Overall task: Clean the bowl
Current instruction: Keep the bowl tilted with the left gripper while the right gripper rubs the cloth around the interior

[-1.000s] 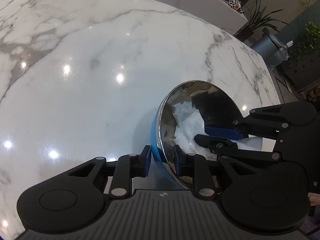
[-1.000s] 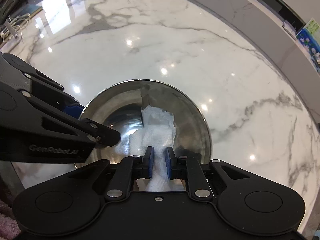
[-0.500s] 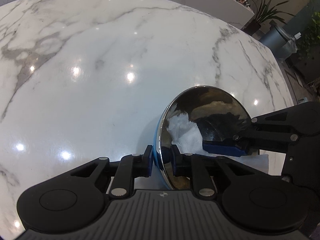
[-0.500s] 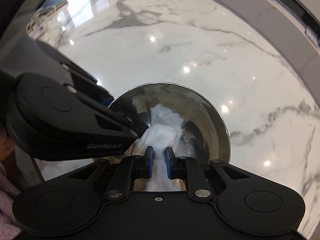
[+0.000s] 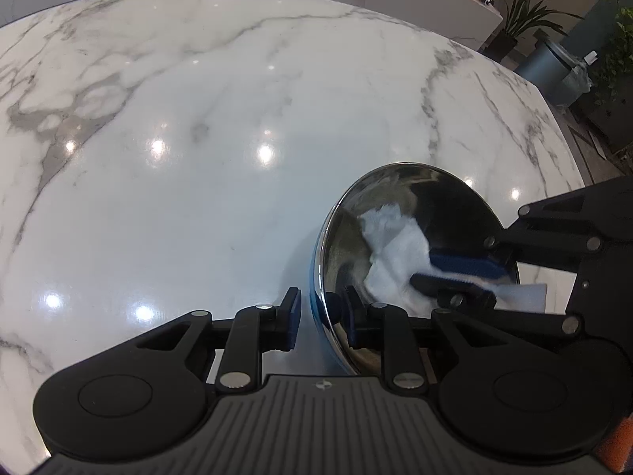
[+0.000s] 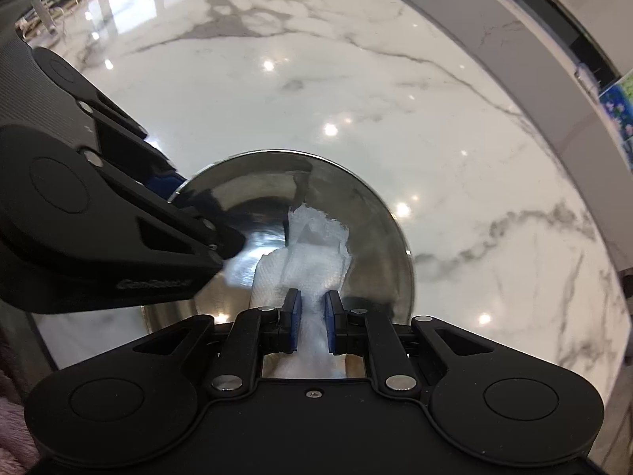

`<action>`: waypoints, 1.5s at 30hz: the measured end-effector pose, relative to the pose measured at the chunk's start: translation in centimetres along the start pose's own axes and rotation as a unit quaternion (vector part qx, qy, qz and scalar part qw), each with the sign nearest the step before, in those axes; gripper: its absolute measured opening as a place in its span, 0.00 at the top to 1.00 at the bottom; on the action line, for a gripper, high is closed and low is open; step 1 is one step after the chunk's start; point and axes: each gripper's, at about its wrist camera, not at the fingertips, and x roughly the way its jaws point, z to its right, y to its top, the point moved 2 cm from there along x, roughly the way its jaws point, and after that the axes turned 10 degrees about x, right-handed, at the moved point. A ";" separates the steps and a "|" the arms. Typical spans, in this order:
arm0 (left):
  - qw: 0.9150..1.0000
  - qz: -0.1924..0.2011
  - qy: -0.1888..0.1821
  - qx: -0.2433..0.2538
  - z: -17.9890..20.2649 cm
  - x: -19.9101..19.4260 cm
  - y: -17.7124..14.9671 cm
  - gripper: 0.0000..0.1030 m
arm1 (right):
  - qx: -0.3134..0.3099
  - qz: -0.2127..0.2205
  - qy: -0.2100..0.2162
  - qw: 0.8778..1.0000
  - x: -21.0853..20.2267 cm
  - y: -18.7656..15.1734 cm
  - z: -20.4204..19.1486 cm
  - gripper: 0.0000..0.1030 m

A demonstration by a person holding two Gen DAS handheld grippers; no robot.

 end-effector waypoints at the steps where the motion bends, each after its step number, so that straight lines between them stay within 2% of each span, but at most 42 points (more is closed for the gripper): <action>1: 1.000 0.000 -0.002 0.003 -2.0 0.2 -0.9 0.79 | -0.001 0.001 -0.001 1.000 0.1 0.1 0.0 0.90; 4: 1.000 0.001 -0.006 0.007 -5.9 0.6 -3.4 0.79 | 0.002 0.001 -0.001 1.000 0.2 0.2 0.2 0.90; 8: 1.000 0.006 -0.016 0.001 -6.5 0.6 -4.3 0.79 | 0.011 0.001 0.010 1.000 0.2 0.3 0.3 0.88; 12: 1.000 0.007 -0.010 0.001 -6.5 -0.2 -4.9 0.79 | 0.006 0.004 0.012 1.000 0.1 0.2 -0.1 0.88; 20: 1.000 0.009 -0.005 0.000 -6.2 -0.6 -5.1 0.79 | 0.012 0.010 0.042 0.999 -0.9 0.0 -0.2 0.88; 23: 1.000 0.008 -0.004 -0.001 -6.2 -0.6 -5.1 0.79 | 0.029 0.021 0.060 0.998 -2.1 0.0 0.2 0.81; 24: 1.000 0.008 -0.004 -0.002 -6.2 -0.5 -5.1 0.79 | 0.031 0.020 0.067 0.997 -2.3 0.0 0.2 0.73; 26: 1.000 0.008 -0.003 -0.002 -6.1 -0.5 -5.1 0.79 | 0.031 0.023 0.076 0.996 -2.6 -0.1 0.1 0.64; 27: 1.000 0.008 -0.002 -0.002 -6.1 -0.5 -5.1 0.79 | 0.031 0.023 0.074 0.997 -2.6 -0.2 -0.1 0.64; 31: 1.000 0.008 -0.002 0.001 -6.1 -0.5 -5.1 0.79 | 0.027 0.016 0.071 0.997 -1.9 -0.2 -0.8 0.65; 36: 1.000 0.005 -0.007 0.003 -6.3 -0.6 -5.1 0.79 | 0.016 0.008 0.058 0.998 -1.0 -0.2 -1.2 0.76; 40: 1.000 0.001 -0.005 0.008 -6.2 -0.7 -5.1 0.79 | 0.023 0.011 0.052 0.998 -0.9 -0.2 -0.8 0.81; 42: 1.000 0.000 -0.002 0.011 -6.1 -0.7 -5.1 0.78 | 0.024 0.015 0.042 0.999 -0.7 -0.2 -0.6 0.83; 45: 1.000 0.000 0.005 0.014 -6.0 -0.9 -5.2 0.76 | 0.017 0.026 0.005 1.000 -0.7 -0.3 -0.8 0.85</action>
